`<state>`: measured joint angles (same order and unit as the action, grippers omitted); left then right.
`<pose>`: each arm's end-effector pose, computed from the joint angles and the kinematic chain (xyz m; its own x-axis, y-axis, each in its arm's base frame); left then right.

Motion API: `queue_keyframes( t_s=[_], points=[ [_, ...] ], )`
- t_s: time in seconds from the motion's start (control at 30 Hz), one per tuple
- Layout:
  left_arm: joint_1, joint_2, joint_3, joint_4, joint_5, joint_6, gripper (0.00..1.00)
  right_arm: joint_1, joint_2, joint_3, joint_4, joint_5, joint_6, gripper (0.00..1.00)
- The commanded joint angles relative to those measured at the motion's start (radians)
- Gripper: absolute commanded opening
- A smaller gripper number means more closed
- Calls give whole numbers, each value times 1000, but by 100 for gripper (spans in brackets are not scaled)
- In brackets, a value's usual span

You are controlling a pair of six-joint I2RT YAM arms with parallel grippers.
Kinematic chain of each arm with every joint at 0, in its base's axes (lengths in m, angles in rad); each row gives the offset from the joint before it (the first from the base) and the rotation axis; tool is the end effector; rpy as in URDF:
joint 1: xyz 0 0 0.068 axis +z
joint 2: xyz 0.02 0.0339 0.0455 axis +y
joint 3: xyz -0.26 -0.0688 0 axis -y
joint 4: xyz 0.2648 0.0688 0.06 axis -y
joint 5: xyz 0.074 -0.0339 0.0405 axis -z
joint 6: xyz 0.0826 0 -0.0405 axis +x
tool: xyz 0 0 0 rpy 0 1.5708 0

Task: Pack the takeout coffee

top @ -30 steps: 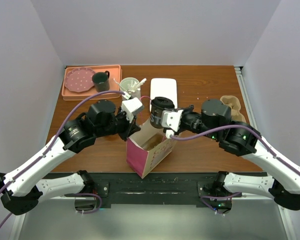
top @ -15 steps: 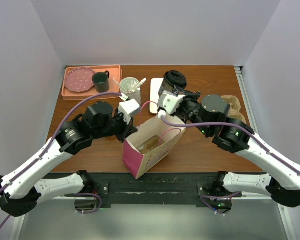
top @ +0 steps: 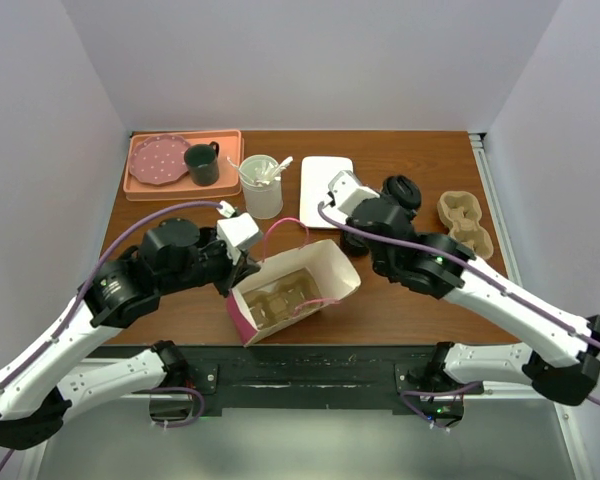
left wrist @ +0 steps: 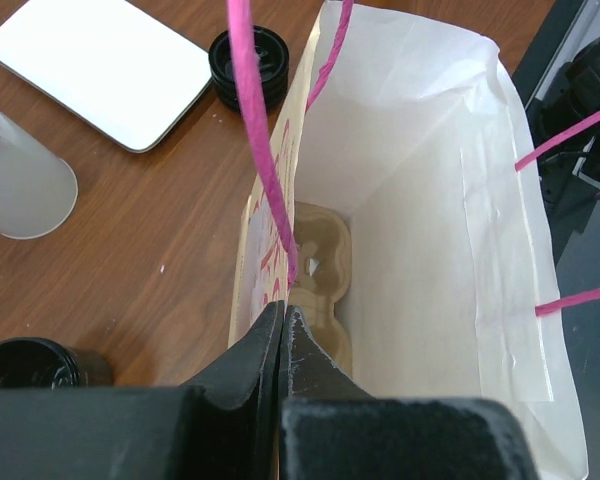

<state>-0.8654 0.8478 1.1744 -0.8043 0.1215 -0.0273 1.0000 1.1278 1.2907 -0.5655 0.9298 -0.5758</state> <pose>0.1338 -0.1725 0.3785 -0.3205 0.3346 -0.8862 0.8171 0.5710 -0.0799 0.2036 0.1945 0.4022 -0.1205 -0.7903 -0.6007 -0.2031 0.6119 -0.7644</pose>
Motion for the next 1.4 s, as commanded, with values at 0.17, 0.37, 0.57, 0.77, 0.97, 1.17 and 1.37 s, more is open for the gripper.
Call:
queue_keyframes(
  t_s=[0.17,0.37,0.57,0.77,0.97,1.17,1.37],
  points=[
    [-6,-82,5,-21,35,58,0,-78,269,22,-548,187,759,0],
    [-4,-99,42,-50,67,46,0,-153,434,24,-618,199,921,0],
    [-4,-130,63,-81,60,43,0,-233,558,44,-643,159,1046,0],
    [-4,-159,83,-113,53,33,0,-274,680,32,-642,116,1155,0],
    [-4,-159,100,-133,40,33,0,-282,724,33,-649,86,1237,10],
    [-4,-151,116,-134,35,40,0,-282,734,82,-648,43,1260,28],
    [-4,-156,74,-105,20,59,1,-278,672,156,-631,-32,1232,51]
  ],
)
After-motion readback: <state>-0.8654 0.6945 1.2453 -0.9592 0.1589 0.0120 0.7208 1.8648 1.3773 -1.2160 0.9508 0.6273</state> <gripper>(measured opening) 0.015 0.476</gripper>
